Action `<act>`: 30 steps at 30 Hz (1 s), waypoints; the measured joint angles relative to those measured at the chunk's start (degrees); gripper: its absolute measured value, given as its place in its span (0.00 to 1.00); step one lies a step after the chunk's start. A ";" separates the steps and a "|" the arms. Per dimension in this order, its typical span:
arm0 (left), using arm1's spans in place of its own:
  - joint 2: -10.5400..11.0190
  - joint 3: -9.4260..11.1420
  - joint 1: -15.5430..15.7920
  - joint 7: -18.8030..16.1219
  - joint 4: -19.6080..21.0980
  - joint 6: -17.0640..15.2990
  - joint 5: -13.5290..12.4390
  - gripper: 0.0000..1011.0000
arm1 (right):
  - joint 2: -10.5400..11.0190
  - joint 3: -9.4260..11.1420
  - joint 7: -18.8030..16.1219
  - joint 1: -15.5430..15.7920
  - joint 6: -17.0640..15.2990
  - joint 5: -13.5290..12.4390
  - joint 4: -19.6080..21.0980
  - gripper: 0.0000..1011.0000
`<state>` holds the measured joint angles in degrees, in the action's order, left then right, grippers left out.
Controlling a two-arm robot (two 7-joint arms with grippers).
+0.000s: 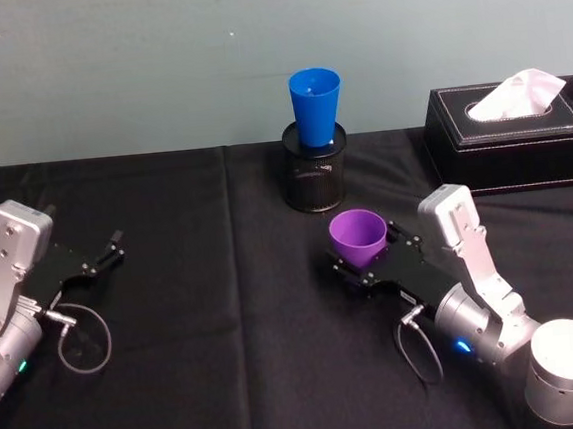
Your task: Pick up one cup with a gripper and tap it against the other cup.
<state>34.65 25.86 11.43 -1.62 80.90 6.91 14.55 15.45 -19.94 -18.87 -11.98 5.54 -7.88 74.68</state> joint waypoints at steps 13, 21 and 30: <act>0.00 0.00 0.00 0.00 0.00 0.00 0.00 0.99 | -0.88 0.21 -0.64 -0.72 -0.78 0.46 -1.76 0.78; 0.00 0.00 0.00 0.00 0.00 0.00 0.00 0.99 | -1.28 1.05 0.66 -0.15 -1.19 0.78 -0.88 0.97; 0.00 0.00 0.00 0.00 0.00 0.00 0.00 0.99 | -1.20 2.94 1.63 2.14 -0.20 0.05 3.81 0.99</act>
<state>34.65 25.86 11.43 -1.62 80.90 6.91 14.55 14.24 -16.99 -17.25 -9.84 5.34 -7.83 78.48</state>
